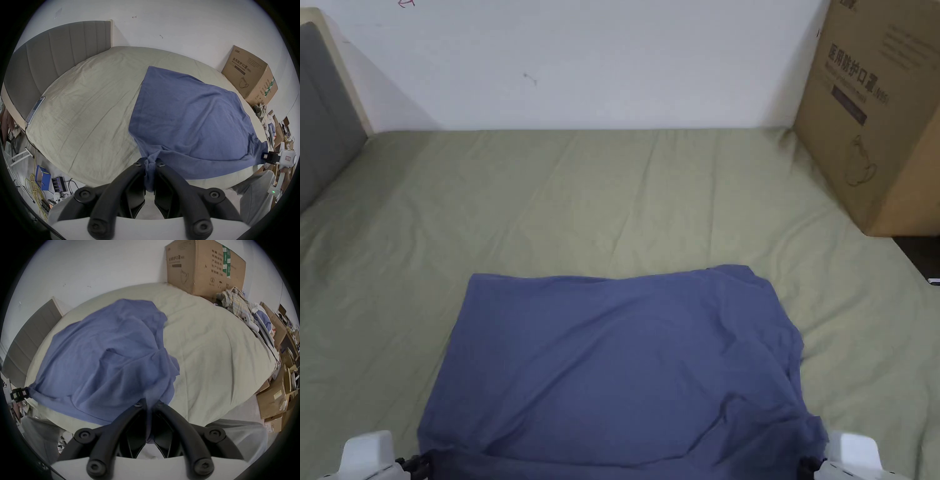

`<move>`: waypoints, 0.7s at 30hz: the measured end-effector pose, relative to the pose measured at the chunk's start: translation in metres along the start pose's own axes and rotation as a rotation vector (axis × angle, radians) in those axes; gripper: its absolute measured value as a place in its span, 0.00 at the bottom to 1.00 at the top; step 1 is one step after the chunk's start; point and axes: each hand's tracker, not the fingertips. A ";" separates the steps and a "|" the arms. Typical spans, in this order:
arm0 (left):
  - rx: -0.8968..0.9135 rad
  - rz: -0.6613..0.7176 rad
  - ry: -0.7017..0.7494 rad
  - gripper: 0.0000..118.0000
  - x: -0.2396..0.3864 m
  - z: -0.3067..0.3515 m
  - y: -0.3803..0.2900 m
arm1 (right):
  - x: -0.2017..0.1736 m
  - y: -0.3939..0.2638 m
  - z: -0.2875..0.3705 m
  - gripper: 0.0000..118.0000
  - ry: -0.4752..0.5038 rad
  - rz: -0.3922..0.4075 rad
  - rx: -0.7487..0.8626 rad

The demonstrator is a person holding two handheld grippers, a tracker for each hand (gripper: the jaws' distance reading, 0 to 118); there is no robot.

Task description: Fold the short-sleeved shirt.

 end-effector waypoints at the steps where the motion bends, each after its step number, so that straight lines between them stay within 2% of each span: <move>1: 0.006 0.003 -0.002 0.06 0.001 0.002 0.002 | 0.000 0.004 0.006 0.03 0.000 -0.008 0.025; 4: 0.029 0.013 -0.010 0.06 0.001 0.005 0.012 | 0.001 0.022 0.025 0.03 0.026 -0.025 0.100; 10: 0.091 0.013 -0.013 0.06 0.018 0.006 0.054 | -0.011 0.076 0.036 0.03 0.030 0.003 0.220; 16: 0.109 -0.010 0.005 0.06 0.027 -0.033 0.098 | -0.014 0.123 0.000 0.03 0.008 0.008 0.230; 21: 0.063 -0.052 0.032 0.06 0.050 -0.071 0.118 | -0.009 0.144 -0.047 0.03 -0.026 -0.009 0.168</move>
